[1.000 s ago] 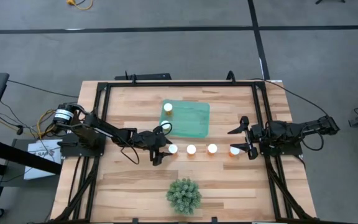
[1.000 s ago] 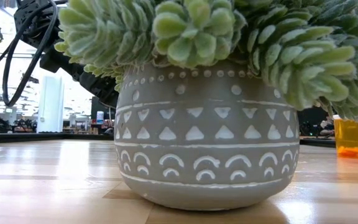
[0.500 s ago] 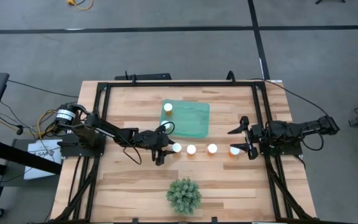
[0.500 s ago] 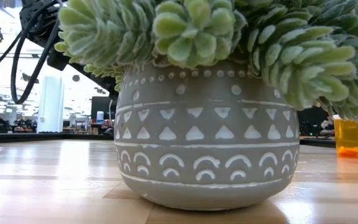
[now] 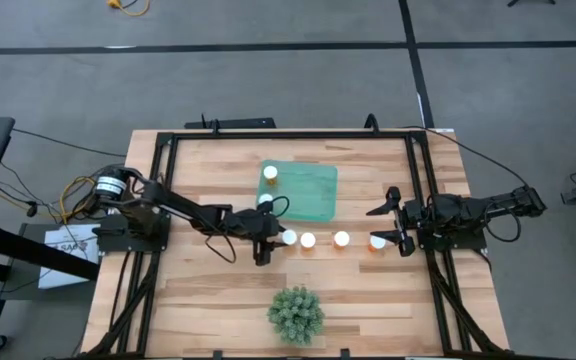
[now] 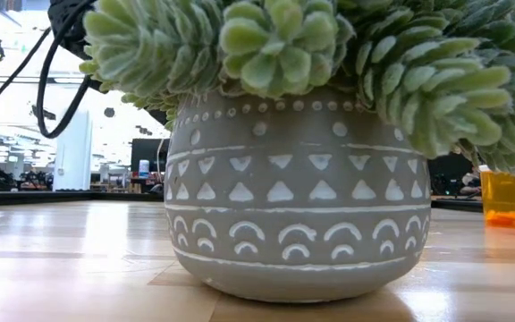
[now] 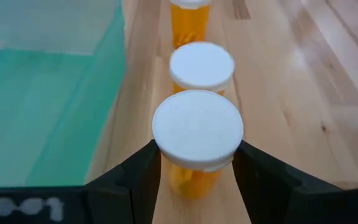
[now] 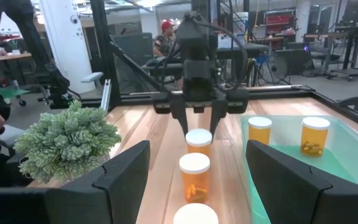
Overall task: Pick and place pill bottles into a basket
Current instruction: Put the orange pill bottle into the green bin
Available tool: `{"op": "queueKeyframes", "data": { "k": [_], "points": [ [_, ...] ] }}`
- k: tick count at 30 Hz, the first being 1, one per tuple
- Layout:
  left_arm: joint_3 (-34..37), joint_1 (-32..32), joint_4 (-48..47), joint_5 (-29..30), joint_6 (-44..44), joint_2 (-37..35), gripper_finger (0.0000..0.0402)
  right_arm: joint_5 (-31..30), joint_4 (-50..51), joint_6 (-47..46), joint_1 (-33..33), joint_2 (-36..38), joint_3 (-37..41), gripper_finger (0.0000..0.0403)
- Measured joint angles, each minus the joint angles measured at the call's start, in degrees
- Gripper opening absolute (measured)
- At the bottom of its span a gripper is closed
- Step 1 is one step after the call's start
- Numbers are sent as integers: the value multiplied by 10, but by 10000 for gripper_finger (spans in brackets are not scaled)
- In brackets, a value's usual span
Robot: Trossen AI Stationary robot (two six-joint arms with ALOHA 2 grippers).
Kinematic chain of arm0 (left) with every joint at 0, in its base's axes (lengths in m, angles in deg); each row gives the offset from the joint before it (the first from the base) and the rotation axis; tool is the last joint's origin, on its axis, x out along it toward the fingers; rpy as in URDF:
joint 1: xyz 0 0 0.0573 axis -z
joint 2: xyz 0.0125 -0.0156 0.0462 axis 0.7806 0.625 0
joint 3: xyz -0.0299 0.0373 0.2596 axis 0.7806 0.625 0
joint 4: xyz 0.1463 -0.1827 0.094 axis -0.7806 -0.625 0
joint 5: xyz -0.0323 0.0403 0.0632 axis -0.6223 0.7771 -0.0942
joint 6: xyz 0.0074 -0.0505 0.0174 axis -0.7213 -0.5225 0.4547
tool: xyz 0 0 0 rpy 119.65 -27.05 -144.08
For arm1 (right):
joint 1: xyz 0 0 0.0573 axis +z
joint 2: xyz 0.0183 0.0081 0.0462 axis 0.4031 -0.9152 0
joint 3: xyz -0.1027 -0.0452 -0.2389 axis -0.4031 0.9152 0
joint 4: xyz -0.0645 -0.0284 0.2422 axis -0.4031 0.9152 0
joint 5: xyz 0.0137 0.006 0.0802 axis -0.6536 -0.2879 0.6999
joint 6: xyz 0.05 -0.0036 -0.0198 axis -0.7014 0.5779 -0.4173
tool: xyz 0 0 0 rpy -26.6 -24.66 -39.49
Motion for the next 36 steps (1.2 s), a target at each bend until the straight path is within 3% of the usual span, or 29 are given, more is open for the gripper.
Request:
{"op": "queueKeyframes", "data": {
  "k": [15, 36],
  "points": [
    [0, -32, -22, 55, 37, -100, 175, 0, 0, 0, 0, 0, 0, 260],
    [0, -191, 24, 43, 19, -97, 176, 1, 1, 0, 0, 0, 0, 260]
  ]
}}
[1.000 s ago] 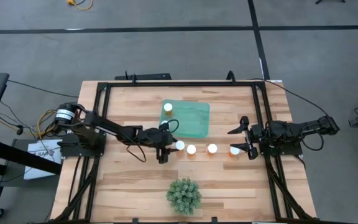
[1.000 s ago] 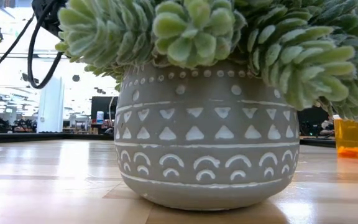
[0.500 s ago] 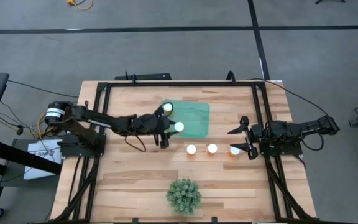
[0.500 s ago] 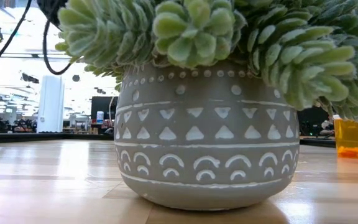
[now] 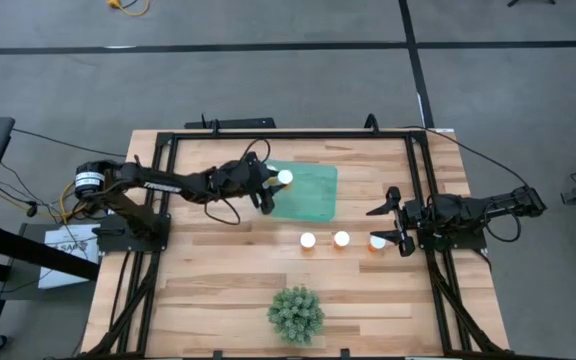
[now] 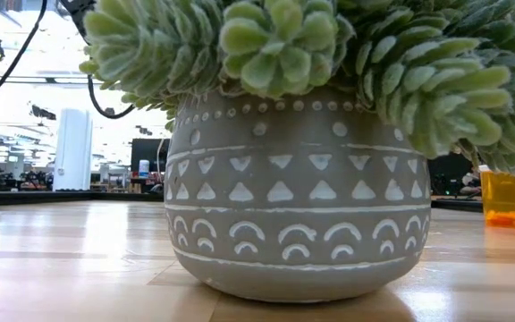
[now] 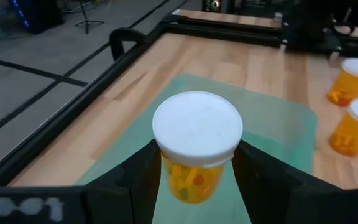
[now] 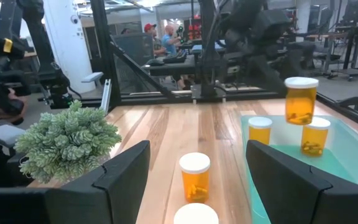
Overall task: Pick and place pill bottles into a basket
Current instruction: Put the orange pill bottle into the green bin
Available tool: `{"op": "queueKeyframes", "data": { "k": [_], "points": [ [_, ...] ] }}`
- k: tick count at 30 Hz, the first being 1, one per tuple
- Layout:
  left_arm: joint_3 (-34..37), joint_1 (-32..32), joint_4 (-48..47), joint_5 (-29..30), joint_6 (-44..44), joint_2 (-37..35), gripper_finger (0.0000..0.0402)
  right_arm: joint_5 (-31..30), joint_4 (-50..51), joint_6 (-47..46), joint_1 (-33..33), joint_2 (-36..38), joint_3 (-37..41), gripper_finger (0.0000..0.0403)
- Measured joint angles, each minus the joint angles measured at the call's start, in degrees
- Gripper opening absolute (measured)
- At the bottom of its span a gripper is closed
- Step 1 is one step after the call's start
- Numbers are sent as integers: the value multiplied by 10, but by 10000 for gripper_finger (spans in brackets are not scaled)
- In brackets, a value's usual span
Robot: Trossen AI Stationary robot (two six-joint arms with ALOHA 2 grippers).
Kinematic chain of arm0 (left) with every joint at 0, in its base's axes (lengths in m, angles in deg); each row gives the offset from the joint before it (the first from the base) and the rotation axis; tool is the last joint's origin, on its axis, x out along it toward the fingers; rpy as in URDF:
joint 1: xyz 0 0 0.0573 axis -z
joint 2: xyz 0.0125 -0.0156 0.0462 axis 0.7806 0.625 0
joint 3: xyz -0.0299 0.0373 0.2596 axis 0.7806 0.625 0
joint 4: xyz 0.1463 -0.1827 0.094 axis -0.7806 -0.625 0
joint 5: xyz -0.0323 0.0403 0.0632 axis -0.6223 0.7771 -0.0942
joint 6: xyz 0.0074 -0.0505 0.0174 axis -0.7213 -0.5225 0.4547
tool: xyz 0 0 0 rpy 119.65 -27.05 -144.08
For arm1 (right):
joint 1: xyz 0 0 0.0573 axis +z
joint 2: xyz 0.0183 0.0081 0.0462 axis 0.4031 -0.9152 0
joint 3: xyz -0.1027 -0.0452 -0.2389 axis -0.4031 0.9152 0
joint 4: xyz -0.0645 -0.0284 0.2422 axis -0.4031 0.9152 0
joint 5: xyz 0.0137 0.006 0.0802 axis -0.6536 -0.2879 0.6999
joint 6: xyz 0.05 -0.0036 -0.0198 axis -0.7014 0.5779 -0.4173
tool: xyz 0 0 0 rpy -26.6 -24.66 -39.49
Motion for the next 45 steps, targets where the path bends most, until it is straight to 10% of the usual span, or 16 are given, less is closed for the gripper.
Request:
{"op": "queueKeyframes", "data": {
  "k": [17, 45],
  "points": [
    [-131, -42, -88, -53, -18, 157, 176, 0, 0, 0, 0, 0, 0, 260],
    [-133, -61, -81, -18, -55, 160, 231, 0, 0, 0, 0, 0, 0, 260]
  ]
}}
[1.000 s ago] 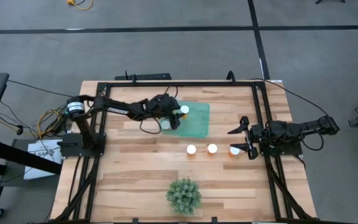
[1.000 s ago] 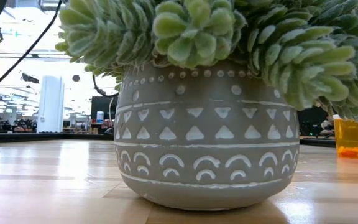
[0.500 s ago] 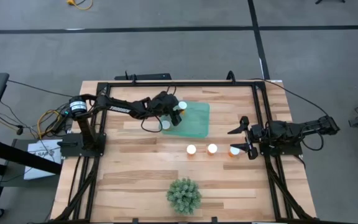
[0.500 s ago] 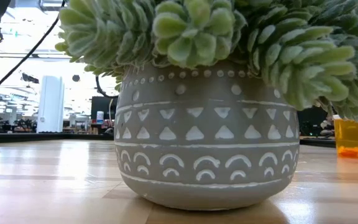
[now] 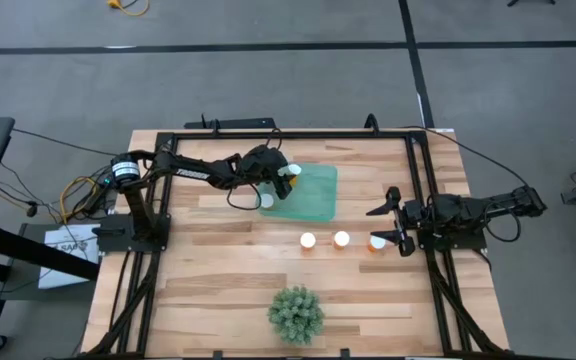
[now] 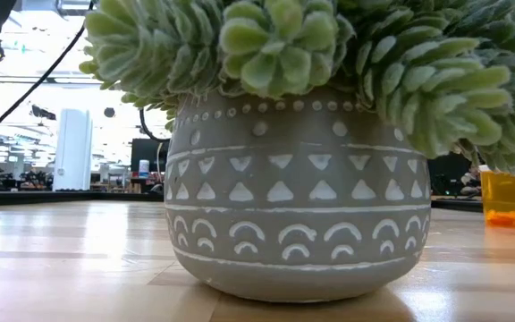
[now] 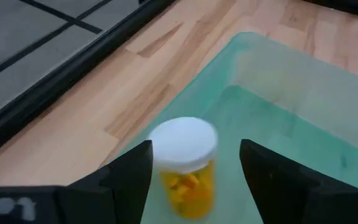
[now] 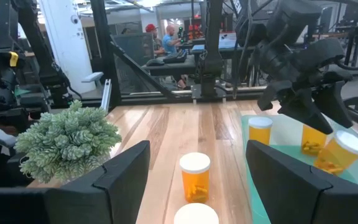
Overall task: Pick and place pill bottles into a basket
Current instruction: Put the orange pill bottle into the green bin
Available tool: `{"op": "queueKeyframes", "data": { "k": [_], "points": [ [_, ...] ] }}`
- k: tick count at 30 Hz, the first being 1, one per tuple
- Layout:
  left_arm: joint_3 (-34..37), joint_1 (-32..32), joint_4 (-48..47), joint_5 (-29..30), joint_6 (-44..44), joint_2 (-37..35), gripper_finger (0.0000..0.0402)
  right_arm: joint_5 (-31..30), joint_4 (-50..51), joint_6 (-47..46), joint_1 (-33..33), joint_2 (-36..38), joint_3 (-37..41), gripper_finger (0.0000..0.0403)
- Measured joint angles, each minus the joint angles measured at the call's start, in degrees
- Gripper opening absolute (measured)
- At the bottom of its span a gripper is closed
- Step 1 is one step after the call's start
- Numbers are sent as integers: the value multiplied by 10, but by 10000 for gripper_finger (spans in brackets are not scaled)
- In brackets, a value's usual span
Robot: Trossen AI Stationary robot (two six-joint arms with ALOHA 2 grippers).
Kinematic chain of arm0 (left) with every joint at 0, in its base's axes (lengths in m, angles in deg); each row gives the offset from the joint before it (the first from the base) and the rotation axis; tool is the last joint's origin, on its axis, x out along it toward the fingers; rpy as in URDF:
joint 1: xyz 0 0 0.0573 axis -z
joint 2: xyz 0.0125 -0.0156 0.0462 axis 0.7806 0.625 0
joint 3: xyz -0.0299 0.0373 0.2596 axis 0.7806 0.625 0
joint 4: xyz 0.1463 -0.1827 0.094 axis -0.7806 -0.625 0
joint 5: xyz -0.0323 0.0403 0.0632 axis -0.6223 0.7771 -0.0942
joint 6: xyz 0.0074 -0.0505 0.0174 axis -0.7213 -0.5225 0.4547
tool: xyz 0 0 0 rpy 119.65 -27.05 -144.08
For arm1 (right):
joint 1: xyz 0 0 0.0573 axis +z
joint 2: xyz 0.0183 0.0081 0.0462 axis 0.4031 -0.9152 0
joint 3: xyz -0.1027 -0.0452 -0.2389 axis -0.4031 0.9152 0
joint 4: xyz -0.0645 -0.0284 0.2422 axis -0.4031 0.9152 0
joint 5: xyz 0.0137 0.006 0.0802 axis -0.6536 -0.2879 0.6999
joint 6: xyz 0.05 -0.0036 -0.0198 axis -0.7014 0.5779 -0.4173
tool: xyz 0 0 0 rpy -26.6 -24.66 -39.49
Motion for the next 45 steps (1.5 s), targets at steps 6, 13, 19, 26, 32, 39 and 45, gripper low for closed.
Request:
{"op": "queueKeyframes", "data": {
  "k": [6, 13, 19, 26, 32, 39, 45],
  "points": [
    [0, 0, -1, -25, -2, 0, 247, 0, 0, 0, 0, 0, 0, 260],
    [0, 13, 1, -45, 27, -30, 247, 0, 0, 0, 0, 0, 0, 260],
    [0, 53, -37, -75, 86, -114, 247, 0, 0, 0, 0, 0, 0, 260],
    [0, 133, -198, -98, 119, -190, 247, 0, 0, 0, 0, 0, 0, 260],
    [7, 196, -274, -69, 114, -198, 247, 0, 0, 0, 0, 0, 0, 260],
    [69, 212, -241, -55, 67, -198, 247, 0, 0, 0, 0, 0, 0, 260],
    [128, 213, -155, -54, 46, -198, 248, 0, 0, 0, 0, 0, 0, 260]
  ]
}}
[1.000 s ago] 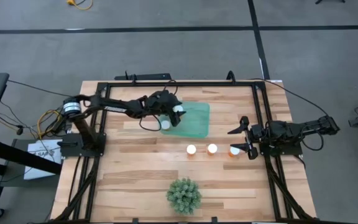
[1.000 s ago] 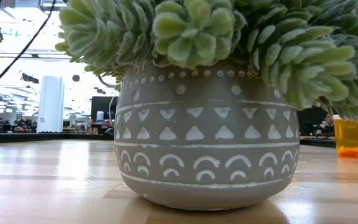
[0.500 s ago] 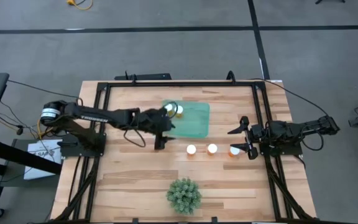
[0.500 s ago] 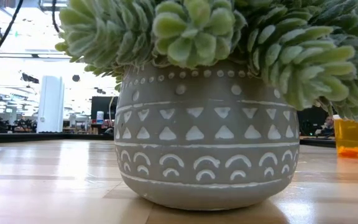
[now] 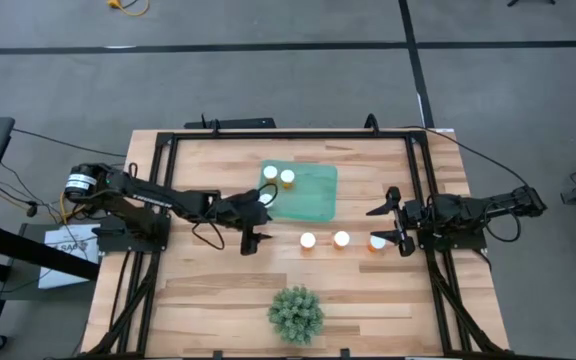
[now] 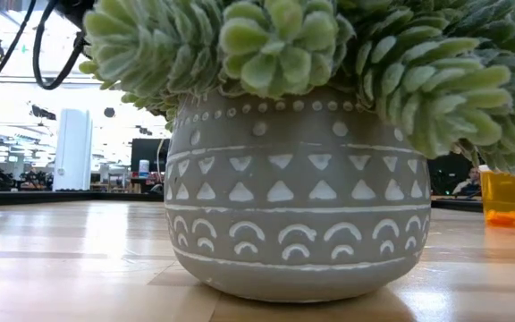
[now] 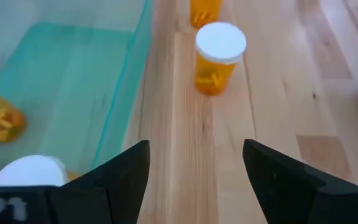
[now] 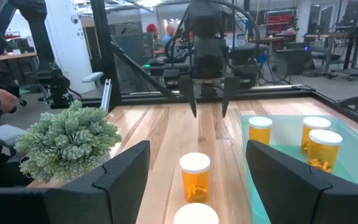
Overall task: Pick and place pill bottles into a basket
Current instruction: Put the orange pill bottle into the green bin
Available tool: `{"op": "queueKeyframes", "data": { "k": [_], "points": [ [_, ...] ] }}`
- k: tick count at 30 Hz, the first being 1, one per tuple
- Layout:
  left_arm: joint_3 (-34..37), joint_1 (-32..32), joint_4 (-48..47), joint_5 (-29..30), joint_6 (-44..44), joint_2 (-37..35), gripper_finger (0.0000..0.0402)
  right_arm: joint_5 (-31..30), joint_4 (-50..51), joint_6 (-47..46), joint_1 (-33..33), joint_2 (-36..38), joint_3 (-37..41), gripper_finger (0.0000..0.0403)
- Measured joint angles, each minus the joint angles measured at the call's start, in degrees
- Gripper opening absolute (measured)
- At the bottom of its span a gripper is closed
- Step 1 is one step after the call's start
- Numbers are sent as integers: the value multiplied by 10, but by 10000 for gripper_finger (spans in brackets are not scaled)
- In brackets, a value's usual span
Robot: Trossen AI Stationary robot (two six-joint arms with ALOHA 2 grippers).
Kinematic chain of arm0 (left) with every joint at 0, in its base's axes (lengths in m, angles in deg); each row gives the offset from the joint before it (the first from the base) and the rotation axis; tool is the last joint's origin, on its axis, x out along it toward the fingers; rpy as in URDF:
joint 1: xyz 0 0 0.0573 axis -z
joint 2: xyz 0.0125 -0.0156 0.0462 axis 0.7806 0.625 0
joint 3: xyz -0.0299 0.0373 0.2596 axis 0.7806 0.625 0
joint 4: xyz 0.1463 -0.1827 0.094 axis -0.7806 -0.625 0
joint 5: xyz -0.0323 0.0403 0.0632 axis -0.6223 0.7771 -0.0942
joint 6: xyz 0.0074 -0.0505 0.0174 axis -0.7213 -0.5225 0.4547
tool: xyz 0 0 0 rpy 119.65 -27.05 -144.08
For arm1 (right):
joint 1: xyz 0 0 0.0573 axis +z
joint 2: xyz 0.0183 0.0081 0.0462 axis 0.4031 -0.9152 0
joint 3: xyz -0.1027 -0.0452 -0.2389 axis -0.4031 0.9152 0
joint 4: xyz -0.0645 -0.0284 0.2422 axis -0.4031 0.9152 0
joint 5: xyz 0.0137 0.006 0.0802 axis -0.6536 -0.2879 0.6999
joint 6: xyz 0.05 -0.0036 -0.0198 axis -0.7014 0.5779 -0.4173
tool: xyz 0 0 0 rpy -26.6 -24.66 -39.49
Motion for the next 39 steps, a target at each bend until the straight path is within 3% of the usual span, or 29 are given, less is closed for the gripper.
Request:
{"op": "queueKeyframes", "data": {
  "k": [9, 15, 19, 26, 39],
  "points": [
    [28, 0, 37, -16, -18, 0, 290, 0, 0, 0, 0, 0, 0, 260],
    [85, 11, 141, -25, -23, 0, 324, 0, 0, 0, 0, 0, 0, 260],
    [111, 13, 200, -16, -3, 0, 327, 0, 0, 0, 0, 0, 0, 260],
    [113, 13, 215, -32, 27, 3, 317, 0, 0, 0, 0, 0, 0, 260],
    [29, 24, 264, -30, 48, 169, 307, 0, 0, 0, 0, 0, 0, 260]
  ]
}}
